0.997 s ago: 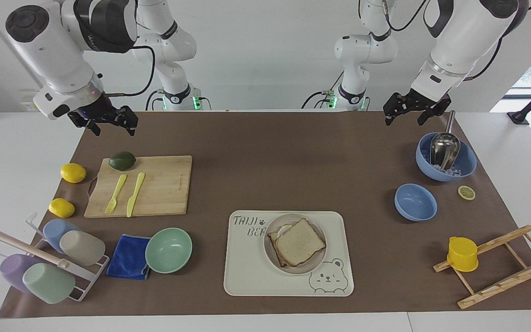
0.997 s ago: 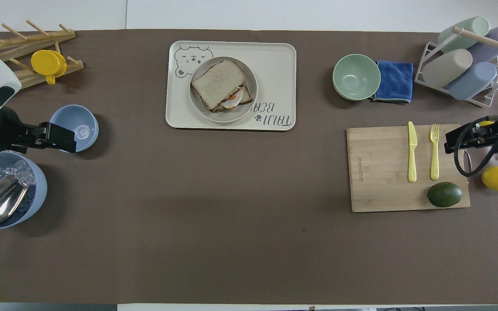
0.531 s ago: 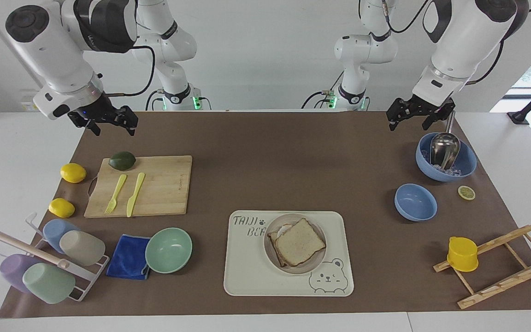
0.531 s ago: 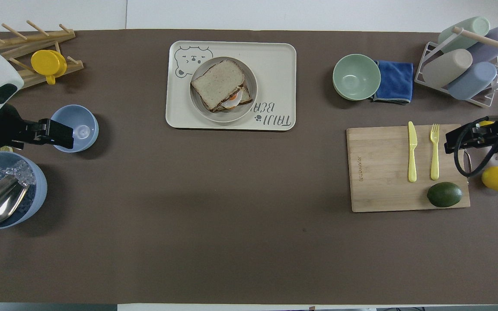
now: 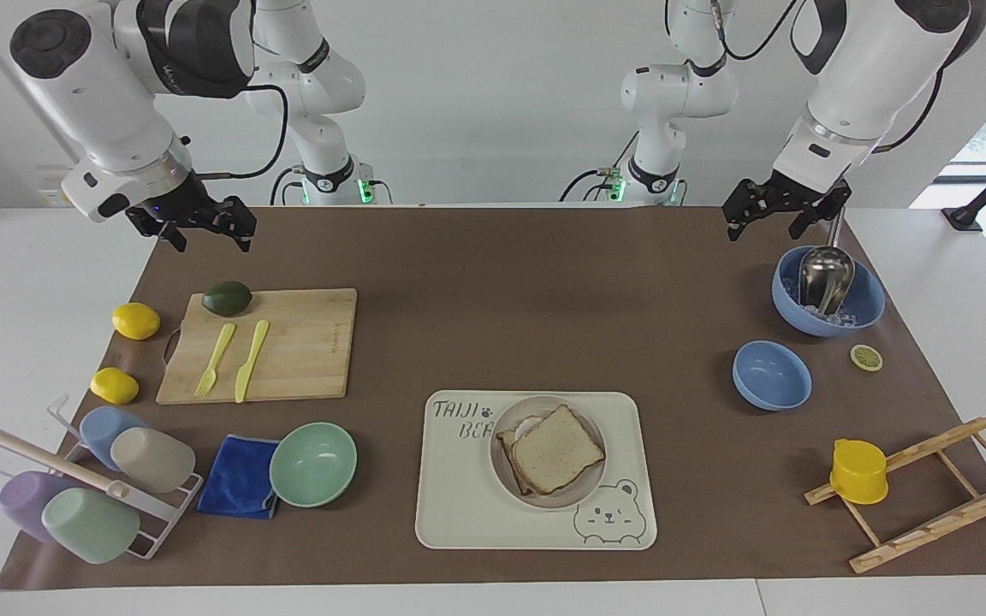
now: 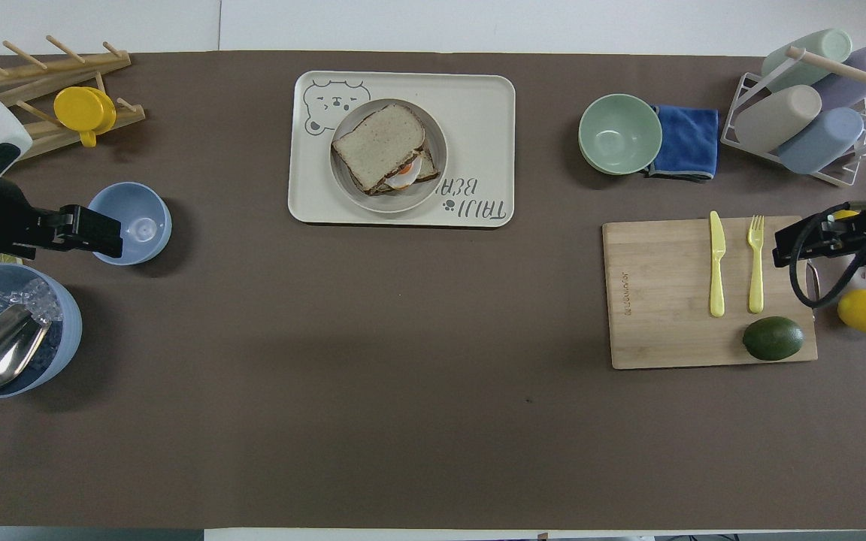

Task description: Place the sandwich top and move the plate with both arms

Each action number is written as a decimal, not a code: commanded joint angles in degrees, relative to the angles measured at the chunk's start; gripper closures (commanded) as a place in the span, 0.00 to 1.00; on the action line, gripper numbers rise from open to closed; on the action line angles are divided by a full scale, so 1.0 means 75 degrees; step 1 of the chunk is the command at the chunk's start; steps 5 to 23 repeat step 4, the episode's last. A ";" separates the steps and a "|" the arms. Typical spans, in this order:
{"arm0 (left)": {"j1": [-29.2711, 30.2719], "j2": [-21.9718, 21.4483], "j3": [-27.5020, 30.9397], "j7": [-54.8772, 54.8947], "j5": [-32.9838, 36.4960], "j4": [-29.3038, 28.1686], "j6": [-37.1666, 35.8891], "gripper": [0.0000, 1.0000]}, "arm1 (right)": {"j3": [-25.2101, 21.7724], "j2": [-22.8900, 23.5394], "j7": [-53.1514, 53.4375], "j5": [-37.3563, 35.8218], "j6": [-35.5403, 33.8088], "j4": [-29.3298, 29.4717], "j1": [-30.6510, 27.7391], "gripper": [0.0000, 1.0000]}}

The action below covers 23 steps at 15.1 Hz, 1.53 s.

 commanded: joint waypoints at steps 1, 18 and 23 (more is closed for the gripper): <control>0.0114 0.0004 -0.0066 -0.0079 -0.0064 0.0038 0.0117 0.00 | -0.0007 -0.0101 -0.0114 0.0178 -0.0061 -0.0073 -0.0042 0.00; 0.0125 -0.0019 -0.0066 -0.0079 -0.0064 0.0026 0.0094 0.00 | -0.0007 -0.0101 -0.0114 0.0178 -0.0061 -0.0073 -0.0042 0.00; 0.0125 -0.0019 -0.0066 -0.0079 -0.0064 0.0026 0.0094 0.00 | -0.0007 -0.0101 -0.0114 0.0178 -0.0061 -0.0073 -0.0042 0.00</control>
